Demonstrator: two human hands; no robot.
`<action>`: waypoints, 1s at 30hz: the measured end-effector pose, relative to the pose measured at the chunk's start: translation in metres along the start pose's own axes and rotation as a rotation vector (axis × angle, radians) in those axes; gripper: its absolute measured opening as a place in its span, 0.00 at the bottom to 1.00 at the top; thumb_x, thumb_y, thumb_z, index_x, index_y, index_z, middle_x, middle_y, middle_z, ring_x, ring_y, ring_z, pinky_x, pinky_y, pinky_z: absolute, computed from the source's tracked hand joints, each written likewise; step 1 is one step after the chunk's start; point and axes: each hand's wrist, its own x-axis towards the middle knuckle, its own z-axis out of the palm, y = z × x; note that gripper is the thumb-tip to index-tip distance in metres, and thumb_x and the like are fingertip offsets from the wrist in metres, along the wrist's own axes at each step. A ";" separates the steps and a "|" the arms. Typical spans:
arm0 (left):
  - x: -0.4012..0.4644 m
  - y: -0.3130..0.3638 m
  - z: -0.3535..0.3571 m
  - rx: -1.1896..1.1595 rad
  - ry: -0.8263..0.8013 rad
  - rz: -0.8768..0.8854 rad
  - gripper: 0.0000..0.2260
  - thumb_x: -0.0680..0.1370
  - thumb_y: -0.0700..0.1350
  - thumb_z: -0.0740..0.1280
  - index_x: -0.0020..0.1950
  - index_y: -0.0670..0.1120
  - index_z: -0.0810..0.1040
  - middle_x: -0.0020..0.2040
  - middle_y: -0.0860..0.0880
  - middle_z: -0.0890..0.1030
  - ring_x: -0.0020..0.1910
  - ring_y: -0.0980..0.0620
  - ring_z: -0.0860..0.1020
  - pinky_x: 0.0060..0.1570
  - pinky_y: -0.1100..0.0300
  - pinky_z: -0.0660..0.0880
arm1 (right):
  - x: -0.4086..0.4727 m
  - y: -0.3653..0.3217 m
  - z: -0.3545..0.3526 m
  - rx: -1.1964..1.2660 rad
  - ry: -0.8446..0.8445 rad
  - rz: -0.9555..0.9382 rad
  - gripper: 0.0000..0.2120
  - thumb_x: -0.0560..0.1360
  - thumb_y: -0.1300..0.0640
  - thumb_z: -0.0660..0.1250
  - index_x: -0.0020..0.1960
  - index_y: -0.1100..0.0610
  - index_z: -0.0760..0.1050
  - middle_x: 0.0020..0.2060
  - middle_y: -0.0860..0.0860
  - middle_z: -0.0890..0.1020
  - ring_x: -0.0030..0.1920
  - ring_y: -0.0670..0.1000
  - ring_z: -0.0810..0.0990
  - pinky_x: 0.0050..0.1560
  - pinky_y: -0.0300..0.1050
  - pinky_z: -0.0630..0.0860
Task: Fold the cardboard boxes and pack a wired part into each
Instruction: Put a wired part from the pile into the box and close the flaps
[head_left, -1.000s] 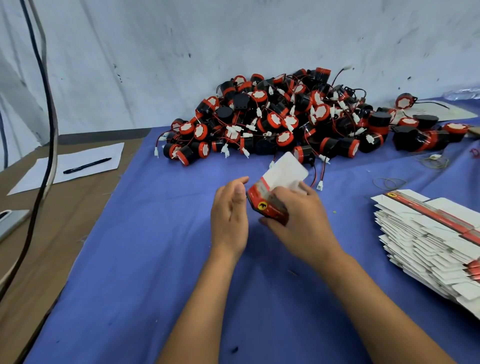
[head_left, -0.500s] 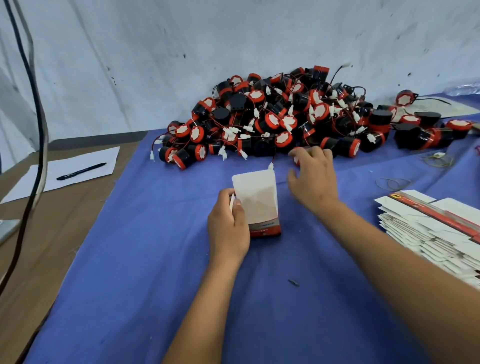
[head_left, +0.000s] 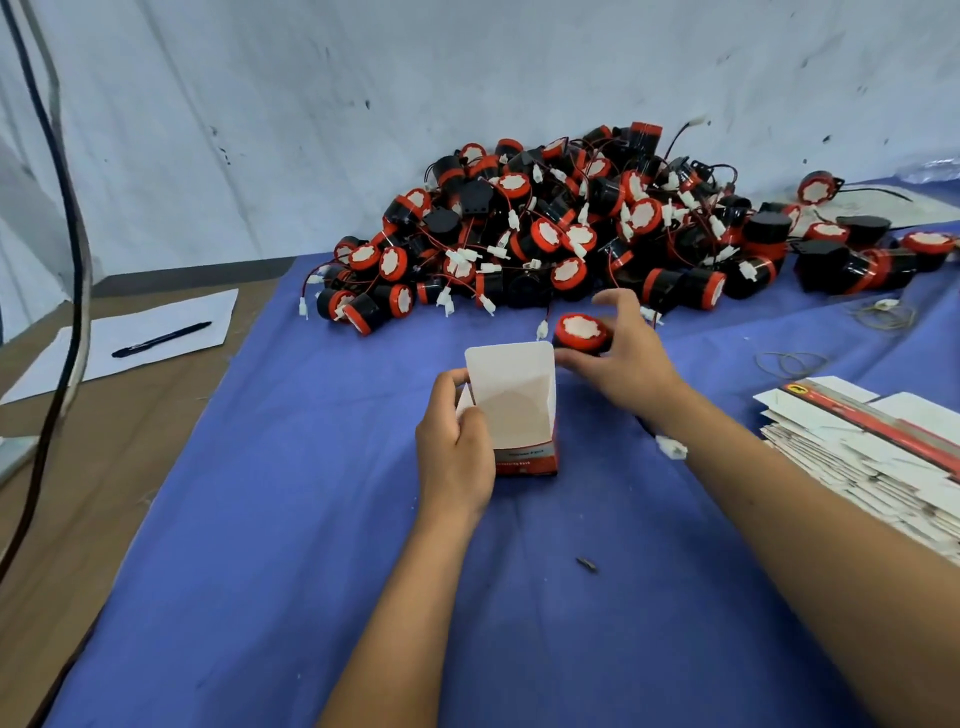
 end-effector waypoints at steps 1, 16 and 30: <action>-0.001 0.001 0.000 0.016 -0.003 -0.001 0.17 0.71 0.43 0.53 0.55 0.50 0.76 0.47 0.64 0.81 0.45 0.63 0.78 0.34 0.68 0.71 | -0.012 -0.010 -0.003 0.255 0.005 0.020 0.28 0.75 0.56 0.77 0.70 0.58 0.68 0.56 0.56 0.81 0.55 0.57 0.82 0.53 0.54 0.82; -0.012 0.012 -0.003 -0.165 -0.100 -0.144 0.23 0.76 0.28 0.55 0.60 0.49 0.80 0.56 0.50 0.85 0.56 0.53 0.83 0.58 0.51 0.80 | -0.074 -0.092 0.018 -0.372 -0.297 -0.213 0.22 0.72 0.61 0.75 0.63 0.53 0.73 0.55 0.50 0.80 0.56 0.54 0.78 0.56 0.55 0.76; -0.013 0.011 0.008 -0.156 -0.045 -0.188 0.13 0.78 0.33 0.63 0.58 0.46 0.79 0.51 0.46 0.86 0.49 0.45 0.83 0.48 0.49 0.81 | -0.101 -0.104 0.035 -1.026 -0.312 -0.236 0.10 0.75 0.60 0.65 0.55 0.52 0.77 0.55 0.52 0.76 0.61 0.56 0.68 0.55 0.45 0.70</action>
